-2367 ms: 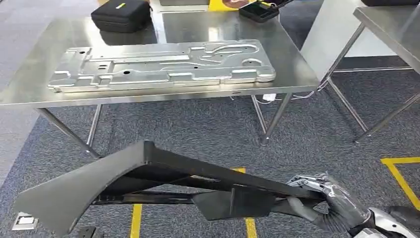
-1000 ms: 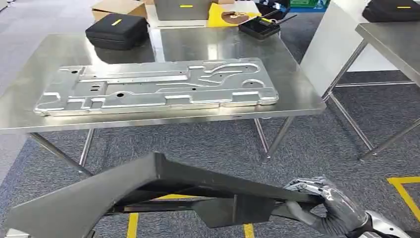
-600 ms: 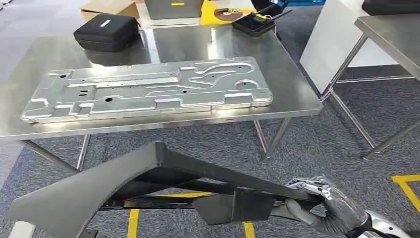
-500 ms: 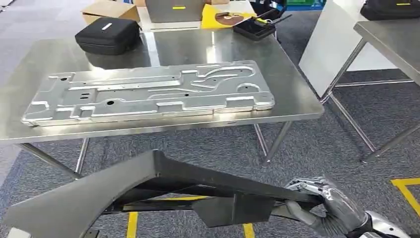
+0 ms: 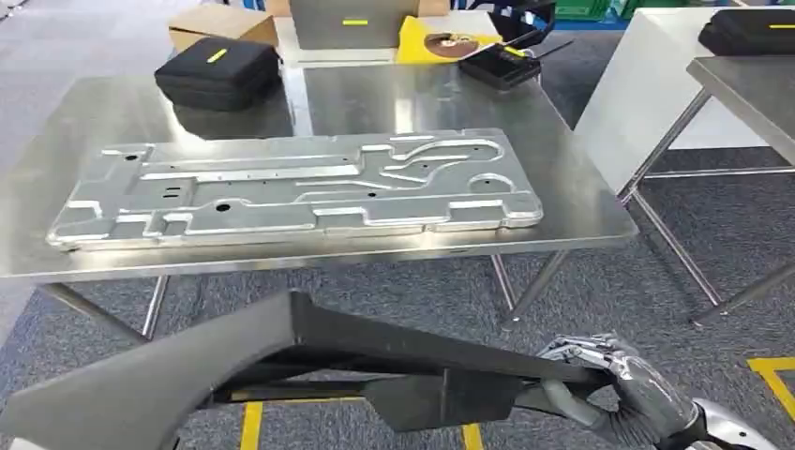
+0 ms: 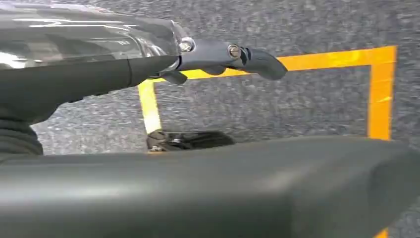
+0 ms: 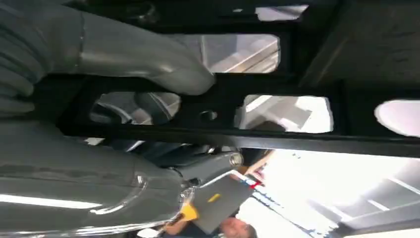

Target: Take the parts from the cabinet and place them on the table.

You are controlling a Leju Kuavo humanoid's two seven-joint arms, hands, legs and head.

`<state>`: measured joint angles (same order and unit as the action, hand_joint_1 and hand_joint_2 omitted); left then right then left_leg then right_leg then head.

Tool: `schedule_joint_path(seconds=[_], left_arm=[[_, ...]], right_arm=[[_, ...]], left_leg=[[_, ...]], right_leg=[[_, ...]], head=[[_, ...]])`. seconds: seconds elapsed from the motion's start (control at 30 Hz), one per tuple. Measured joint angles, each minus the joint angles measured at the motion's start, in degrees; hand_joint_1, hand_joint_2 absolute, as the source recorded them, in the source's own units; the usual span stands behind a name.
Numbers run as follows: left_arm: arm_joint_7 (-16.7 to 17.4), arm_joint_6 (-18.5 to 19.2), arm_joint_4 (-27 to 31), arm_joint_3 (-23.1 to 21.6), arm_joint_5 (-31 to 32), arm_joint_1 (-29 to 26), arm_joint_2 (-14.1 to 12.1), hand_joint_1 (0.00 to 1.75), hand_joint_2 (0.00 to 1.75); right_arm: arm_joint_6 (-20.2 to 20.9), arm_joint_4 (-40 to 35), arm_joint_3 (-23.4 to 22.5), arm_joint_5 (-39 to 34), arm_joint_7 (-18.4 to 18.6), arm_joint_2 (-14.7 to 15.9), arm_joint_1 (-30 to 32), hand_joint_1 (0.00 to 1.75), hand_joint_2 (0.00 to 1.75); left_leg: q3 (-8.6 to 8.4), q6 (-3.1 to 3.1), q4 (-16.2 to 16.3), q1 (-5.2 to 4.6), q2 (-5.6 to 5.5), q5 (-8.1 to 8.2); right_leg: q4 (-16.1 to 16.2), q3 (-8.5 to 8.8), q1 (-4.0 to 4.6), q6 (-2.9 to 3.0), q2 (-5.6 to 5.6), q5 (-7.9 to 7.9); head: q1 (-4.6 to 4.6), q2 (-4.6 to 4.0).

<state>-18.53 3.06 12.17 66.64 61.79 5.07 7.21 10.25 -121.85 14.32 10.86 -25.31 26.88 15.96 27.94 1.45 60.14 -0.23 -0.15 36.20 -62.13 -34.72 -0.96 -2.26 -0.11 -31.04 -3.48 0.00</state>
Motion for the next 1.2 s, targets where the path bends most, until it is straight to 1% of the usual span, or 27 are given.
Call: schedule_joint_path(seconds=[0.03, 0.1, 0.17, 0.2, 0.27, 0.3, 0.33, 0.37, 0.43, 0.47, 0.5, 0.53, 0.6, 0.63, 0.67, 0.7, 0.77, 0.8, 0.83, 0.87, 0.93, 0.97, 1.0, 1.03, 1.1, 1.17, 1.2], left_arm=[[0.00, 0.00, 0.00, 0.00, 0.00, 0.01, 0.00, 0.00, 1.75], [-0.02, 0.02, 0.00, 0.00, 0.00, -0.06, 0.00, 0.00, 1.75], [-0.07, 0.04, 0.00, 0.00, -0.02, 0.12, -0.04, 0.00, 1.75], [-0.07, 0.04, 0.00, 0.00, 0.00, 0.14, 0.00, 0.00, 1.75], [-0.07, 0.04, 0.00, 0.00, -0.02, 0.05, 0.00, 0.00, 1.75], [-0.04, 0.04, 0.00, 0.02, -0.02, -0.13, 0.00, 0.00, 1.75], [-0.02, 0.04, 0.00, 0.02, 0.00, -0.31, 0.00, 0.00, 1.75], [-0.02, 0.04, 0.00, 0.02, 0.00, -0.37, 0.00, 0.00, 1.75], [-0.04, 0.04, 0.00, 0.02, -0.02, -0.36, 0.00, 0.00, 1.75], [-0.04, 0.04, 0.00, 0.02, -0.02, -0.42, 0.00, 0.00, 1.75], [-0.02, 0.04, 0.00, 0.07, -0.02, -0.38, 0.00, 0.00, 1.75], [-0.02, 0.04, 0.00, 0.09, -0.07, -0.30, 0.00, 0.00, 1.75], [-0.04, 0.04, 0.00, 0.15, -0.20, -0.36, 0.00, 0.00, 1.75], [-0.09, 0.04, 0.00, 0.18, -0.31, -0.37, 0.00, 0.00, 1.75], [-0.17, 0.02, 0.00, 0.22, -0.46, -0.44, -0.02, 0.00, 1.75], [-0.26, 0.02, 0.00, 0.26, -0.48, -0.37, -0.04, 0.00, 1.75], [-0.31, 0.02, 0.00, 0.31, -0.59, -0.33, -0.04, 0.00, 1.75], [-0.33, 0.02, 0.00, 0.33, -0.59, -0.39, -0.02, 0.00, 1.75], [-0.33, 0.02, 0.00, 0.35, -0.59, -0.40, -0.04, 0.00, 1.75], [-0.33, 0.02, 0.00, 0.39, -0.59, -0.46, -0.04, 0.00, 1.75], [-0.35, 0.02, 0.00, 0.50, -0.59, -0.47, -0.04, 0.00, 1.75], [-0.35, 0.02, 0.00, 0.52, -0.61, -0.45, -0.02, 0.00, 1.75], [-0.41, 0.02, 0.00, 0.59, -0.61, -0.40, -0.02, 0.00, 1.75], [-0.39, 0.02, 0.00, 0.63, -0.61, -0.30, -0.02, 0.00, 1.75], [-0.42, 0.02, 0.00, 0.77, -0.81, -0.23, -0.02, 0.00, 1.75], [-0.46, 0.04, 0.00, 0.83, -1.01, -0.06, -0.04, 0.00, 1.75], [-0.50, 0.07, 0.00, 0.85, -1.01, -0.02, -0.02, 0.00, 1.75]], right_arm=[[0.00, -0.02, 0.00, 0.09, 0.00, 0.02, 0.03, 1.75, 1.75], [-0.18, -0.09, 0.02, 0.17, 0.00, -0.02, 0.22, 1.75, 1.75], [-0.48, -0.46, 0.02, 0.42, 0.00, -0.04, 0.39, 1.75, 1.75], [-0.57, -0.63, 0.06, 0.42, 0.00, -0.04, 0.35, 1.75, 1.75], [-0.63, -0.74, 0.09, 0.52, 0.00, -0.09, 0.50, 1.75, 1.75], [-0.68, -0.74, 0.09, 0.59, 0.00, -0.09, 0.66, 1.75, 1.75], [-0.70, -0.74, 0.09, 0.61, 0.00, -0.11, 0.84, 1.75, 1.75], [-0.70, -0.74, 0.09, 0.61, 0.00, -0.11, 0.91, 1.75, 1.75], [-0.72, -0.81, 0.04, 0.61, 0.00, -0.13, 0.90, 1.75, 1.75], [-0.72, -0.88, -0.07, 0.61, 0.00, -0.13, 0.92, 1.75, 1.75], [-0.77, -0.90, -0.22, 0.59, 0.00, -0.13, 0.80, 1.75, 1.75], [-0.89, -0.98, -0.52, 0.55, 0.00, -0.09, 0.95, 1.75, 1.75], [-1.14, -1.42, -1.46, 0.52, 0.13, 0.22, 1.12, 1.75, 1.75], [-1.31, -1.77, -1.99, 0.39, 0.18, 0.44, 1.12, 1.75, 1.75], [-1.48, -2.21, -2.73, 0.24, 0.33, 0.76, 1.23, 1.75, 1.75], [-1.64, -2.54, -3.46, 0.02, 0.37, 1.07, 1.28, 1.75, 1.75], [-1.73, -2.76, -4.63, -0.13, 0.48, 1.38, 1.48, 1.75, 1.75], [-1.73, -2.78, -4.81, -0.15, 0.53, 1.44, 1.78, 1.75, 1.75], [-1.73, -2.78, -5.09, -0.15, 0.55, 1.49, 2.02, 1.75, 1.75], [-1.73, -2.78, -5.38, -0.17, 0.59, 1.57, 2.07, 1.75, 1.75], [-1.73, -2.84, -5.68, -0.17, 0.59, 1.75, 2.06, 1.75, 1.75], [-1.73, -2.84, -5.75, -0.17, 0.59, 1.84, 2.06, 1.75, 1.75], [-1.71, -2.82, -5.79, -0.17, 0.64, 1.92, 2.03, 1.75, 1.75], [-1.73, -3.13, -5.97, -0.20, 0.64, 1.99, 2.16, 1.75, 1.75], [-1.70, -3.61, -6.92, -0.28, 1.05, 2.40, 2.67, 1.75, 1.75], [-1.46, -4.24, -8.48, -0.88, 1.45, 2.84, 3.24, 1.75, 1.75], [-1.40, -4.57, -9.27, -1.16, 1.62, 3.02, 3.32, 1.75, 1.75]], left_leg=[[0.13, -0.10, -0.20, 0.04, 0.06, 0.02], [-0.19, -0.49, -0.77, 0.09, 0.22, 0.09], [-0.23, -1.20, 0.40, 0.03, 0.20, 1.15], [1.47, -1.52, 3.63, 0.22, 0.20, 2.53], [6.83, -2.03, 12.65, 0.59, 0.20, 5.82], [9.49, -2.18, 16.44, 0.66, 0.20, 6.37], [10.94, -2.22, 17.46, 0.72, 0.20, 5.34], [10.92, -2.17, 15.76, 0.75, 0.20, 2.93], [8.35, -1.81, 7.07, 0.76, 0.20, -4.00], [7.23, -1.60, 4.09, 0.72, 0.15, -5.49], [7.21, -1.47, 3.94, 0.30, 0.09, -5.07], [6.53, -1.12, 2.53, 0.29, 0.10, -4.04], [6.69, -0.71, 2.42, 0.09, 0.01, -3.74], [6.26, -0.34, 1.73, 0.30, -0.03, -3.81], [5.52, 0.04, 1.03, 0.63, 0.02, -3.98], [4.97, 0.43, 0.66, 0.69, 0.06, -3.82], [4.29, 0.88, 0.59, 0.64, 0.14, -3.33], [3.96, 1.00, 0.59, 0.60, 0.14, -3.02], [3.61, 1.04, 0.59, 0.59, 0.12, -2.72], [3.07, 1.02, 0.59, 0.59, 0.08, -2.36], [1.64, 0.77, 0.59, 0.62, -0.02, -1.39], [0.88, 0.50, 0.59, 0.62, -0.03, -0.82], [0.72, 0.17, 0.47, 0.37, -0.01, -0.53], [0.83, -0.24, 0.65, 0.35, -0.09, -0.24], [0.63, -0.67, 0.00, 0.34, 0.00, -0.19], [0.18, -1.31, 0.11, 0.32, 0.01, 0.41], [0.82, -1.59, 1.85, 0.32, -0.01, 1.23]], right_leg=[[0.22, 0.00, 0.02, 0.62, 0.00, -0.70], [0.40, -0.05, 0.15, 1.07, 0.23, -0.94], [1.11, 0.92, -0.55, 1.76, 0.12, -1.18], [1.16, 1.26, -0.60, 2.09, -0.05, -1.43], [1.16, 1.78, -0.60, 2.30, -0.11, -2.01], [1.16, 2.12, -0.60, 2.28, -0.05, -2.33], [1.16, 2.67, -0.62, 2.25, 0.04, -2.71], [1.16, 3.30, -0.64, 2.13, 0.15, -3.12], [1.17, 4.84, -0.67, 1.84, 0.25, -4.10], [1.28, 5.33, -0.70, 1.56, 0.23, -4.56], [1.26, 5.39, -0.35, 1.16, 0.39, -4.79], [1.33, 5.19, -0.45, 0.77, 0.49, -4.76], [2.19, 5.39, -0.62, 0.09, 0.43, -4.68], [2.51, 5.81, -0.57, -0.31, 0.41, -4.85], [1.91, 6.11, -0.70, -0.44, 0.26, -5.31], [-0.50, 5.00, -0.58, -0.44, 0.27, -6.45], [-9.44, -0.16, -0.53, -0.56, 0.28, -9.92], [-13.27, -2.66, -0.53, -0.64, 0.29, -10.78], [-15.06, -4.35, -0.53, -0.75, 0.29, -10.41], [-14.13, -4.71, -0.53, -0.85, 0.27, -8.52], [-5.59, -2.05, -0.54, -0.80, 0.24, -1.79], [-0.78, -0.47, -0.51, -0.50, 0.18, 0.64], [-1.22, -0.12, -0.27, -0.11, 0.06, -0.45], [0.39, 0.47, -0.06, 0.28, 0.13, -1.00], [0.20, 0.22, 0.08, 0.83, 0.28, -1.22], [0.90, 0.90, -0.65, 1.37, 0.17, -1.28], [1.04, 1.33, -0.72, 1.80, 0.12, -1.55]], head=[[-0.04, 0.00], [-0.04, 0.00], [-0.20, 0.00], [-0.22, 0.00], [-0.24, 0.00], [-0.24, 0.00], [-0.24, 0.00], [-0.24, 0.00], [-0.24, 0.00], [-0.22, 0.00], [-0.24, 0.00], [-0.24, 0.00], [-0.28, 0.00], [-0.24, 0.00], [-0.24, 0.00], [-0.24, 0.00], [-0.17, 0.00], [-0.18, 0.00], [-0.18, 0.00], [-0.17, 0.00], [-0.17, 0.00], [-0.17, 0.00], [-0.17, 0.00], [-0.22, 0.00], [-0.20, 0.00], [-0.22, 0.00], [-0.33, 0.00]])
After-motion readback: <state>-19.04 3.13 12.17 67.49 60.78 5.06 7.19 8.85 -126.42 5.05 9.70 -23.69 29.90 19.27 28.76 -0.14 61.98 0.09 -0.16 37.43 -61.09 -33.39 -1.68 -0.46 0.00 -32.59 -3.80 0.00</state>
